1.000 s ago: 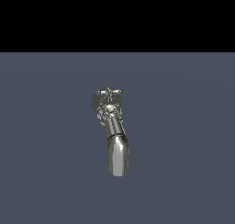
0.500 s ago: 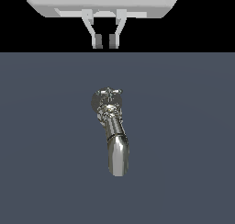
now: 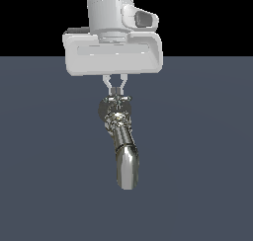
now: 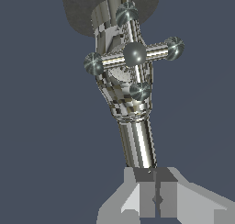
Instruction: Turn on the faucet by rotating a designated handle.
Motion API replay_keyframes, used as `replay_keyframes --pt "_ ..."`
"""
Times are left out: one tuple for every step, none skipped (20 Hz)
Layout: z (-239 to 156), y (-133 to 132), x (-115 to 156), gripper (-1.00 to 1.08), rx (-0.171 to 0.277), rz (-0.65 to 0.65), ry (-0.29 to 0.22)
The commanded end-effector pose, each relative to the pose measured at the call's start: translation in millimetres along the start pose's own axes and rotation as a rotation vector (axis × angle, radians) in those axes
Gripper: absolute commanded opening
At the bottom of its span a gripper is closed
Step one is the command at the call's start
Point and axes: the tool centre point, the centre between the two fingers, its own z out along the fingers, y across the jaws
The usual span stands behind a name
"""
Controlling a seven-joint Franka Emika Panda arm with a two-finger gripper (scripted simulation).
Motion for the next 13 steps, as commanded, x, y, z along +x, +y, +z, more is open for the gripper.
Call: replay_keyframes --pt "14.7 15.7 51.0 -0.35 0.025 0.124 0.042" --pt "5.6 50.8 42.1 -0.35 0.035 0.201 0.065" --pt "47.4 7.2 21.3 0.54 0.009 0.142 0.002" --pt "39.5 21.2 45.6 0.85 -0.001 0.153 0.052" --pt "43.7 27.4 94.5 0.78 0.016 0.249 0.074" --pt "36.0 71.3 79.6 0.78 0.034 0.345 0.095" --pt "34.4 124.3 80.7 -0.53 0.027 0.441 0.123" --pt "31.9 133.2 77.5 -0.53 0.026 0.460 0.129" --pt "32.5 149.4 77.3 -0.73 -0.008 0.478 0.139" --pt "31.1 162.7 80.5 0.47 -0.029 0.506 0.156" --pt "30.6 144.2 96.8 0.93 0.017 0.594 0.164" --pt "30.5 170.3 85.3 0.93 0.041 0.639 0.168" --pt "31.1 172.1 90.3 0.79 0.055 0.681 0.180"
